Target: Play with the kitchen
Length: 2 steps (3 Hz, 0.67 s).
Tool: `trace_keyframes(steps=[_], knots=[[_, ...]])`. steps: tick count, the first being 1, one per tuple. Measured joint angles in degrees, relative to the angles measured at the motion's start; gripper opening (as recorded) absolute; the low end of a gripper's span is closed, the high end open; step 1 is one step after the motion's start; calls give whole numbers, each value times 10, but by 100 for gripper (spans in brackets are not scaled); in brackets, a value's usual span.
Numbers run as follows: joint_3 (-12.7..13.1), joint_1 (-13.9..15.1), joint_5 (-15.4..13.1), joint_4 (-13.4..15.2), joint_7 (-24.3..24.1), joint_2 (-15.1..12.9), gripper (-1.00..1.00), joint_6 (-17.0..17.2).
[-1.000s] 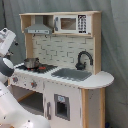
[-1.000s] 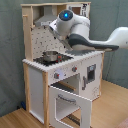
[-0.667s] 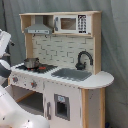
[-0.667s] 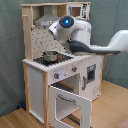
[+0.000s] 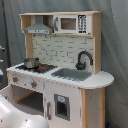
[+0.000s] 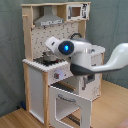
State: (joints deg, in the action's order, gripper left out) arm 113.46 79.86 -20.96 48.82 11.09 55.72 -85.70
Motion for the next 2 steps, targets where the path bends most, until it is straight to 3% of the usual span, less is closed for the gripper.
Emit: trace_keyframes(steps=[2], knots=[[2,-81,-69,-1,27,59,100,-26]])
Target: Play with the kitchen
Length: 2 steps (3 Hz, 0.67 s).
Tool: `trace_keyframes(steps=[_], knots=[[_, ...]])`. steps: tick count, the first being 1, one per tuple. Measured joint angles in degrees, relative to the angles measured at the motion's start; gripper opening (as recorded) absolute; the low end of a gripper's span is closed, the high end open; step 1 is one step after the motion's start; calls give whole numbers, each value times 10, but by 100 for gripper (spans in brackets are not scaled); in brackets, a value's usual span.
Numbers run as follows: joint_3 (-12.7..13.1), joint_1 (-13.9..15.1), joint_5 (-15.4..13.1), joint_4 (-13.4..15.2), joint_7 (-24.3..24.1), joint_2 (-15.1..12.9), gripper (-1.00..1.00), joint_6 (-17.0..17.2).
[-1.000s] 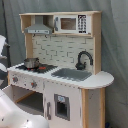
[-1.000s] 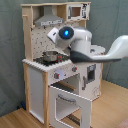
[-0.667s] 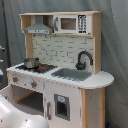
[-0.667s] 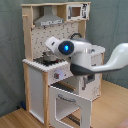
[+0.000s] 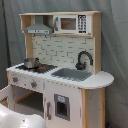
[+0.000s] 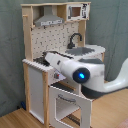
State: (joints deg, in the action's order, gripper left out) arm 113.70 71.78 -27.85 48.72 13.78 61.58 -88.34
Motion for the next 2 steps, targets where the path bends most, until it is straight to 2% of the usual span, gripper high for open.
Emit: trace_keyframes(steps=[1,2], knots=[[3,-42,-29,0,16,26,100,-30],[5,-67,-49,0,25,55,100,-85]])
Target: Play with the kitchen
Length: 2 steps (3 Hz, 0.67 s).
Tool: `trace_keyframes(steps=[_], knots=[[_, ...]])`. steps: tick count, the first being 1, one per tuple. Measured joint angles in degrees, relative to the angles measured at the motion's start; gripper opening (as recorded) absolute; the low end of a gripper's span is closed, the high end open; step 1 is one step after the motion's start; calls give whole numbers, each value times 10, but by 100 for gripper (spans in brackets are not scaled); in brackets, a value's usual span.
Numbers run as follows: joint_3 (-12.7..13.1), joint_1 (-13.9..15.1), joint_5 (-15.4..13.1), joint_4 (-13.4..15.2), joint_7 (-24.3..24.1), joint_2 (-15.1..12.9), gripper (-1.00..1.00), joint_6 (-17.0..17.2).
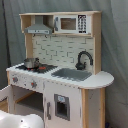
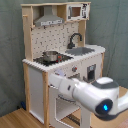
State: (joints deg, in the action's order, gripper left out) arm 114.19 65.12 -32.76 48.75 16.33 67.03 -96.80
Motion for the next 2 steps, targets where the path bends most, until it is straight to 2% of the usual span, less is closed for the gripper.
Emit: trace_keyframes(steps=[2], knots=[[-1,-7,-30,1,0,39,100,-114]])
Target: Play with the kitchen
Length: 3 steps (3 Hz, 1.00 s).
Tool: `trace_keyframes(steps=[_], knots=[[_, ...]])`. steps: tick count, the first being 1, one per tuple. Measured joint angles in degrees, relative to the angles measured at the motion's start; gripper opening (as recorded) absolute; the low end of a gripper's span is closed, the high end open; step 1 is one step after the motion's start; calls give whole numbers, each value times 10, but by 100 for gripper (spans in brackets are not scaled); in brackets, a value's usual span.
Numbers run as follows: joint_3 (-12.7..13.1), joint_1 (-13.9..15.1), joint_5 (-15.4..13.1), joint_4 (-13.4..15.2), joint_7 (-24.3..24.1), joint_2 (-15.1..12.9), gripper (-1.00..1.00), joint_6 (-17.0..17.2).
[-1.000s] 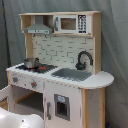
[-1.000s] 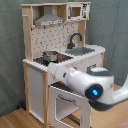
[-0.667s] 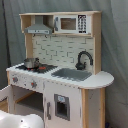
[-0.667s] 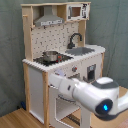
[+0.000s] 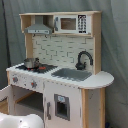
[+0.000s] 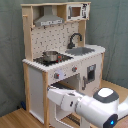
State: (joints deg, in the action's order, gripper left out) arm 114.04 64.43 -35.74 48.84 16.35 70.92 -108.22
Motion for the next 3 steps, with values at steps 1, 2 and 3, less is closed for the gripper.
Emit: trace_keyframes(steps=[1,2,3], knots=[[-1,3,-13,2,-3,7,100,-60],[0,6,-14,8,-7,10,100,-120],[0,4,-14,21,-25,11,100,-179]])
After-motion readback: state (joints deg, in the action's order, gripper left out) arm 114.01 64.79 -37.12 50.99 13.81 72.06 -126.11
